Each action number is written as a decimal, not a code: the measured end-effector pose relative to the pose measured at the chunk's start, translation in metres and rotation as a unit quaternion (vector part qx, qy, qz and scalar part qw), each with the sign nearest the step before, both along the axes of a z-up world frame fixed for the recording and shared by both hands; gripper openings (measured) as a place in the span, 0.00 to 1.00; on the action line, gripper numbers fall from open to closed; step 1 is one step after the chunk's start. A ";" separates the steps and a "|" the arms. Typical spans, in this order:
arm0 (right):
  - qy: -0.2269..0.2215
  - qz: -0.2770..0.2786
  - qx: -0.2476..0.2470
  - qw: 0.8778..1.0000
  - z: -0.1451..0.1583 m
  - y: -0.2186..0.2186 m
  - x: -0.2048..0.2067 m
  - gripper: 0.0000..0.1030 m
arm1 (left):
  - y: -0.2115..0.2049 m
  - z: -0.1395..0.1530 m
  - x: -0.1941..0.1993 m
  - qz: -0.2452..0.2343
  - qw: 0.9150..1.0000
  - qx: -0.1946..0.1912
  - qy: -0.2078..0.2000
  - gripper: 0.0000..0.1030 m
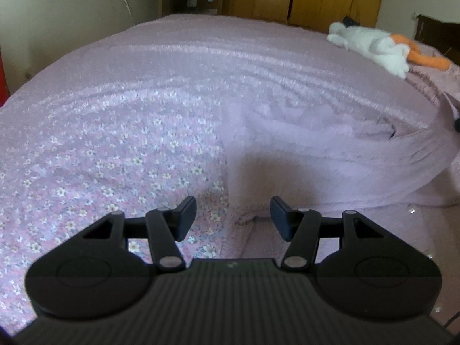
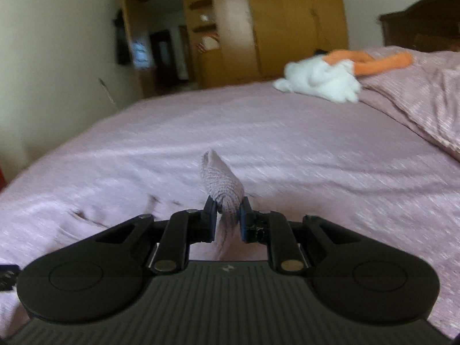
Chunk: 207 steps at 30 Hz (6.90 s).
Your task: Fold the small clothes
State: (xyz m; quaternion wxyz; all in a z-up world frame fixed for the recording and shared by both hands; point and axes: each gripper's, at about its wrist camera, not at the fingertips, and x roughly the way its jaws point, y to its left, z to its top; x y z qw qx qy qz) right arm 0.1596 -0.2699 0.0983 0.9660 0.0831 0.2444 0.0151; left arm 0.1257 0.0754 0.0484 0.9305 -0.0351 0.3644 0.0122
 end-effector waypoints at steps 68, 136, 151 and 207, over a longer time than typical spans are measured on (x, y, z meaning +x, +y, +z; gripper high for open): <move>0.054 0.157 -0.130 0.978 -0.059 0.005 0.161 0.05 | -0.135 -0.020 0.211 -0.221 0.965 0.125 -0.060 0.11; 0.178 0.016 -0.126 0.976 -0.008 -0.050 -0.302 0.73 | -0.065 0.022 -0.179 -0.145 0.984 0.056 0.082 0.66; 0.199 0.217 -0.227 0.928 -0.044 0.027 -0.293 0.80 | -0.078 0.000 -0.195 -0.222 0.961 0.114 0.116 0.77; 0.036 0.074 -0.144 0.986 0.003 0.004 -0.242 0.08 | -0.076 0.048 -0.174 -0.148 0.984 0.084 -0.052 0.07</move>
